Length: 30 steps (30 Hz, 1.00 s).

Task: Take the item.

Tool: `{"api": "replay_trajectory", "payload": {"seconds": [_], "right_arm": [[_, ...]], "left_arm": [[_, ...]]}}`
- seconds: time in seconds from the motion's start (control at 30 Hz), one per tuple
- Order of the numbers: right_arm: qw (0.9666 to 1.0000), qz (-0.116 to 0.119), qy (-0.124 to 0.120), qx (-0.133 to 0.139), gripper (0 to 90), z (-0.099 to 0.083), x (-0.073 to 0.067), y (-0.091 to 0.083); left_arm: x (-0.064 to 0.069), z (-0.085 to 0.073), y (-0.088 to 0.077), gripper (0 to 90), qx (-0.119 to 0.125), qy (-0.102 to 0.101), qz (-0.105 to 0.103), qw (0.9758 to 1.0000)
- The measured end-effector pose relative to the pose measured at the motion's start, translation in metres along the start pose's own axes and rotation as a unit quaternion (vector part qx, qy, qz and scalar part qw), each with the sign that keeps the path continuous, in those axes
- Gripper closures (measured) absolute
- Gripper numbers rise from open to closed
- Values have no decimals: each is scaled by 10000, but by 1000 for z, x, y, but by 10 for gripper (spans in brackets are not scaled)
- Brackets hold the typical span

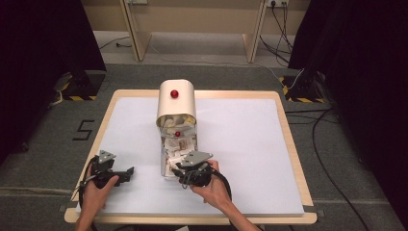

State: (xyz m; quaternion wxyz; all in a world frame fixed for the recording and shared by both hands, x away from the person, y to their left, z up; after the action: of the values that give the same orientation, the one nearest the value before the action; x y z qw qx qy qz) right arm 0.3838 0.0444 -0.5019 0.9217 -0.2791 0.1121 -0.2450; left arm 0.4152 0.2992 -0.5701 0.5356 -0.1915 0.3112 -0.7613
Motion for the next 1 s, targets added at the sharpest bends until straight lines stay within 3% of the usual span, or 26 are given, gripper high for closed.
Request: {"api": "replay_trajectory", "payload": {"seconds": [0.23, 0.4, 0.6, 0.77, 1.0], "right_arm": [[9999, 68, -85, -53, 842, -3, 1, 3], [9996, 118, 26, 274, 858, 9, 3, -9], [9986, 13, 11, 521, 858, 22, 8, -27], [9981, -123, 60, 606, 857, 26, 18, -38], [9960, -420, 248, 747, 857, 27, 44, -59]], "left_arm": [[0, 0, 0, 0, -1, 0, -1, 10000], [0, 0, 0, 0, 12, -15, 0, 10000], [0, 0, 0, 0, 11, -13, -1, 10000], [0, 0, 0, 0, 12, -13, 0, 10000], [0, 0, 0, 0, -2, -1, -1, 10000]]}}
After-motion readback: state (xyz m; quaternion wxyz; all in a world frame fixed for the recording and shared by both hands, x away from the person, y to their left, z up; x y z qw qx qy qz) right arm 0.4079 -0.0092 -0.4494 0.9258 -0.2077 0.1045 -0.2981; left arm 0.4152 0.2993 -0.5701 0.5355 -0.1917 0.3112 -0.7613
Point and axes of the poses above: each handheld gripper's, and its own axes: y roughly forward along the jaws, z roughly out of its top, x roughly to its right, the point moved 8 cm from there along y, roughly forward along the jaws, and after that the axes turned 5 degrees about y, right-handed, at the moved point
